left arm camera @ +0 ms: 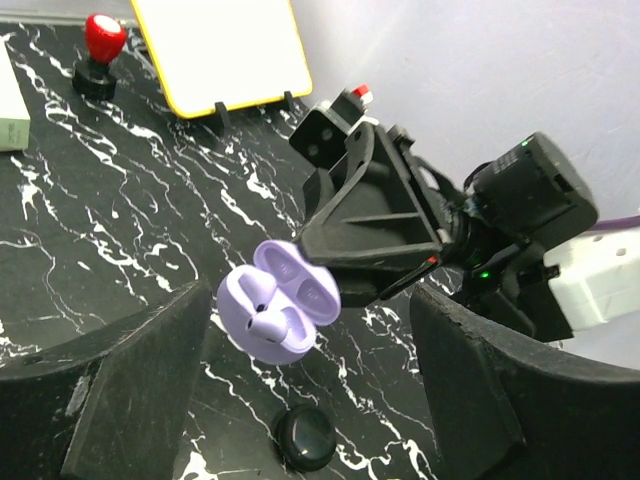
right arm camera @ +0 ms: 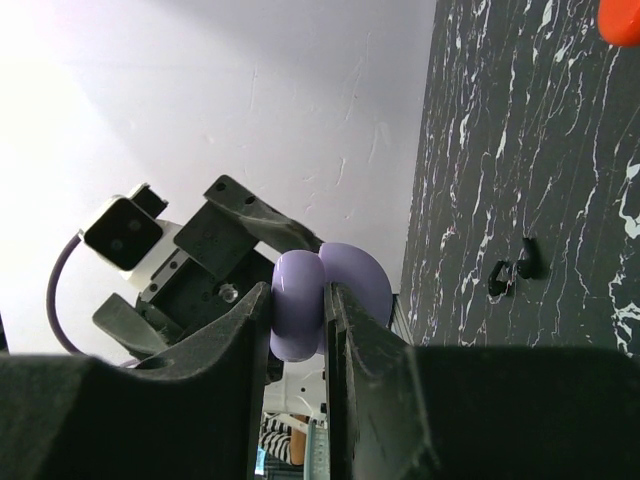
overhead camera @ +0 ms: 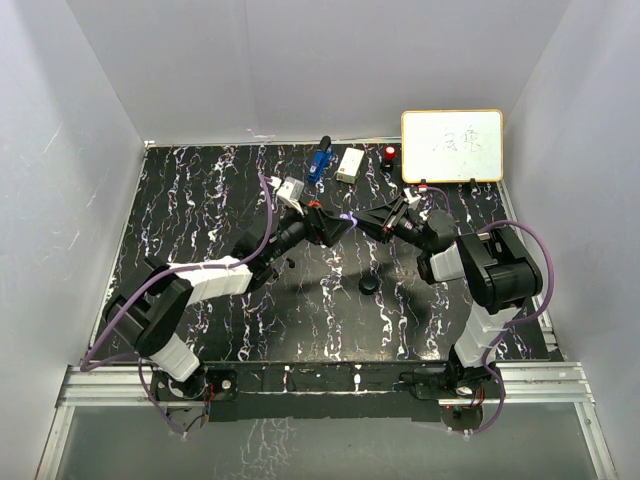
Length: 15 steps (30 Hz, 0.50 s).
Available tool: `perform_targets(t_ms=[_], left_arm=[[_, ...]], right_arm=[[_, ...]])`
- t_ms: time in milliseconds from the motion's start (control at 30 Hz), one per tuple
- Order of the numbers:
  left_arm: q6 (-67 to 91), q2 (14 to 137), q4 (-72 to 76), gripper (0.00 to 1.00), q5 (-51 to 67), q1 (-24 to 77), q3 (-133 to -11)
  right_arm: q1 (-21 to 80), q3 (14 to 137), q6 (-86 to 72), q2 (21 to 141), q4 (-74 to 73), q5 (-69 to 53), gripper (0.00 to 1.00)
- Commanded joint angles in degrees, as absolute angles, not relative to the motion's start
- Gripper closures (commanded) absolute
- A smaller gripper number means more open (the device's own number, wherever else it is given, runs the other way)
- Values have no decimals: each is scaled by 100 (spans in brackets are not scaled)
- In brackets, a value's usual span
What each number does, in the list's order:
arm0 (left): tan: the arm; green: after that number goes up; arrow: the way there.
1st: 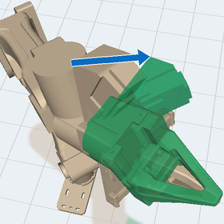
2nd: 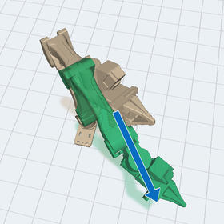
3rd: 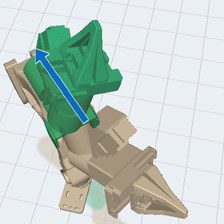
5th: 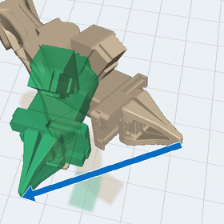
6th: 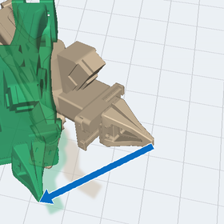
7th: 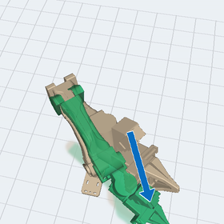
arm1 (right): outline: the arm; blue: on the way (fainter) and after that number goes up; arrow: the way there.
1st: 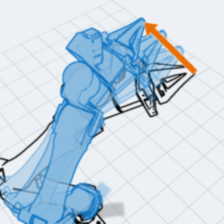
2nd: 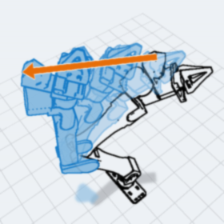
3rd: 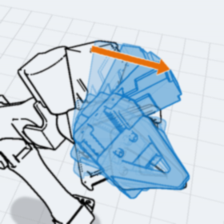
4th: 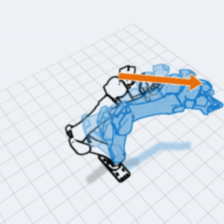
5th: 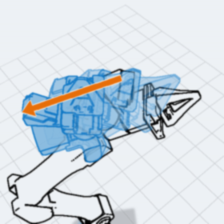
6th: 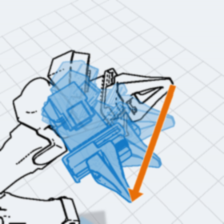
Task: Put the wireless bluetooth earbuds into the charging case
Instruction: Adjust the earbud at the center of the board.
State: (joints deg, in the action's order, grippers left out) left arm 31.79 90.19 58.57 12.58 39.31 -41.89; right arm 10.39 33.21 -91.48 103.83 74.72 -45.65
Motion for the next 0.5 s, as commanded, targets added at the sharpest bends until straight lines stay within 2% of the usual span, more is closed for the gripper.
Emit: perform_targets(t_ms=[0, 467], left_arm=[[3192, 9122, 6013, 22, 1447, 3878, -4437], [3349, 9308, 6072, 22, 1739, 3867, -4524]], right_arm=[[1026, 3475, -9062, 10106, 7708, -4596, 100], [1027, 3494, -9062, 10106, 7694, -4588, 100]])
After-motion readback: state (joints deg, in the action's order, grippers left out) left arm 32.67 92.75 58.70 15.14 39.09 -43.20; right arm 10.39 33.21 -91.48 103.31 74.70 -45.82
